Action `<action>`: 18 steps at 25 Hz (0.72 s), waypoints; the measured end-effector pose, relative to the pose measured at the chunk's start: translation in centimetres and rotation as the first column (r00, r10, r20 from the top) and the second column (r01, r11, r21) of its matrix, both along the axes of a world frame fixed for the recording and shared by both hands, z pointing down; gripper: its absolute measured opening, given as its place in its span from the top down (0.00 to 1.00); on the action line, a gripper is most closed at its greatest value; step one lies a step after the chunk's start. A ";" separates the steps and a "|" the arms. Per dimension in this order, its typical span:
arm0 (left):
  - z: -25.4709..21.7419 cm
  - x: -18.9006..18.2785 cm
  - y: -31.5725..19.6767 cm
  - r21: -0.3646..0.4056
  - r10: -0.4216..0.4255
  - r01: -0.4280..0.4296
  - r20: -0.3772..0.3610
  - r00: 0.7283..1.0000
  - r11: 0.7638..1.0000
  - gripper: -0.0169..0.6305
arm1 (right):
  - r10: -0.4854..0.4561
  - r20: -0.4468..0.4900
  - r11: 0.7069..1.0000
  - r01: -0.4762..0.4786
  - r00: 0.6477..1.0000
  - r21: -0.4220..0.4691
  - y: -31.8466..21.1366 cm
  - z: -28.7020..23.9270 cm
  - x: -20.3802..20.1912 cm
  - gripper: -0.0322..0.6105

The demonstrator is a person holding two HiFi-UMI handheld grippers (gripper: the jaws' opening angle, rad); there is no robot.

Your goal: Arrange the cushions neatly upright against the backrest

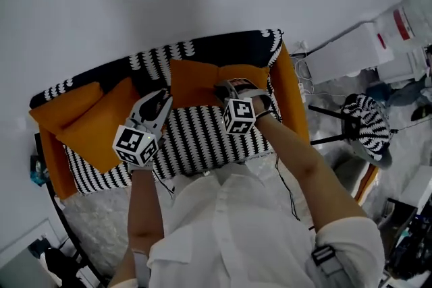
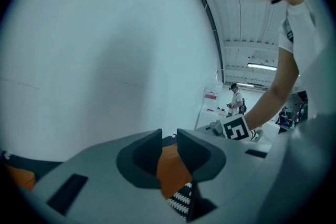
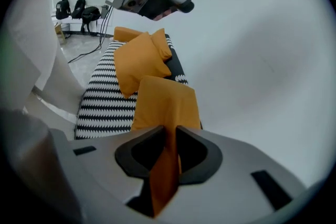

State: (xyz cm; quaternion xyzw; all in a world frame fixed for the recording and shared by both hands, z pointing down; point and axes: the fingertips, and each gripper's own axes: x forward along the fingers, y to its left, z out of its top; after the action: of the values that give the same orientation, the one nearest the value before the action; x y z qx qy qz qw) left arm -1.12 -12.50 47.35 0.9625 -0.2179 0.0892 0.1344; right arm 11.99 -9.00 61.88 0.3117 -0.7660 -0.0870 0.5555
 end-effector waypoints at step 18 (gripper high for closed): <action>12.6 11.5 0.2 -0.140 0.032 -0.023 0.067 0.997 0.990 0.82 | -0.115 -0.245 0.984 0.145 0.963 0.108 -1.0 14.7 16.3 0.86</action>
State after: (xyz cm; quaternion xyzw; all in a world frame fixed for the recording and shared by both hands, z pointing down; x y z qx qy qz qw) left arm 10.43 -12.28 59.92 0.9501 -0.2023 0.1392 0.1922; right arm 28.28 -9.96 76.60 0.2822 -0.7058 -0.2076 0.6157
